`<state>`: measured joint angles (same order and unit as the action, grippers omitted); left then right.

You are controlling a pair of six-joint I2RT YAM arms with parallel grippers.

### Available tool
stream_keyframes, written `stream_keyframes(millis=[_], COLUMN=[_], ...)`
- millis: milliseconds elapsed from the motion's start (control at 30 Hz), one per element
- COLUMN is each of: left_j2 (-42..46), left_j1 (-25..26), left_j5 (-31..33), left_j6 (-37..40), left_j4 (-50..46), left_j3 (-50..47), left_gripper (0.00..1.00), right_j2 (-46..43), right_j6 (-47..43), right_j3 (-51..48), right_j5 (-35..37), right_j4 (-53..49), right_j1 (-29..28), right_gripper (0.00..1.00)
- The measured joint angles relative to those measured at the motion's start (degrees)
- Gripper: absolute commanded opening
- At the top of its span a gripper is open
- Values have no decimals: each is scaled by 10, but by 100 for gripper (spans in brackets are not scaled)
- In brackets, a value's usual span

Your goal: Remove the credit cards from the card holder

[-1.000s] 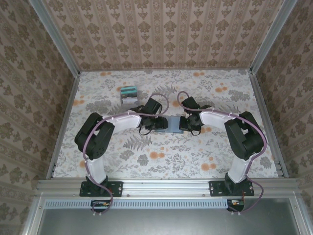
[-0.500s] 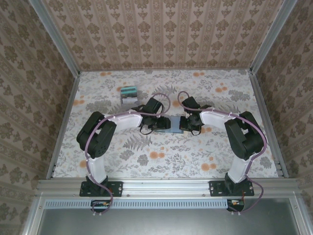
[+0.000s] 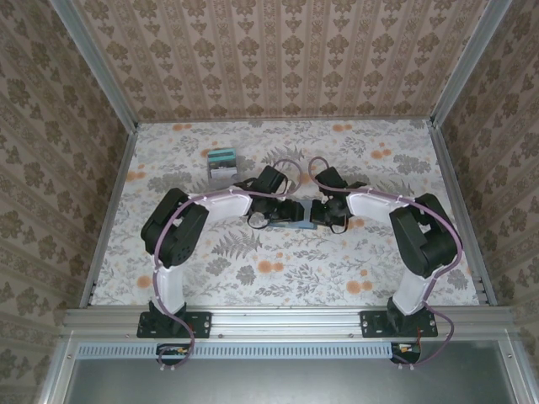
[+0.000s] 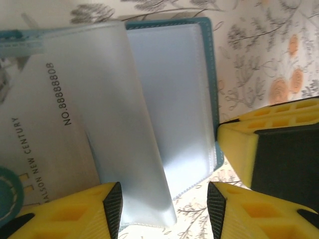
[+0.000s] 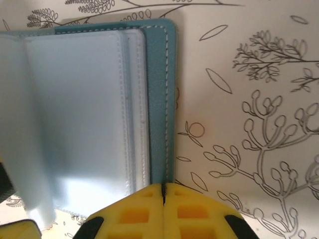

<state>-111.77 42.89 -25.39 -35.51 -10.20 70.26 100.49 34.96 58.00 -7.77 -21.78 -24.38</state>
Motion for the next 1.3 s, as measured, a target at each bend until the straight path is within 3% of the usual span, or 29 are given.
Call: stream_keyframes(millis=[500, 933, 1300], left_j2=[0, 104, 80], left_j1=[18, -1, -10], left_j5=[-30, 88, 107], left_j6=[35, 14, -3], left_j4=[-2, -23, -43], left_j3=[44, -63, -70], left_gripper=[49, 54, 54], right_j2=[-24, -26, -16], right_j6=[11, 7, -7], right_j3=[-14, -15, -15], right_j5=[-1, 1, 14], right_j4=[10, 9, 8], right_j1=[15, 20, 25], right_gripper=[0, 3, 3])
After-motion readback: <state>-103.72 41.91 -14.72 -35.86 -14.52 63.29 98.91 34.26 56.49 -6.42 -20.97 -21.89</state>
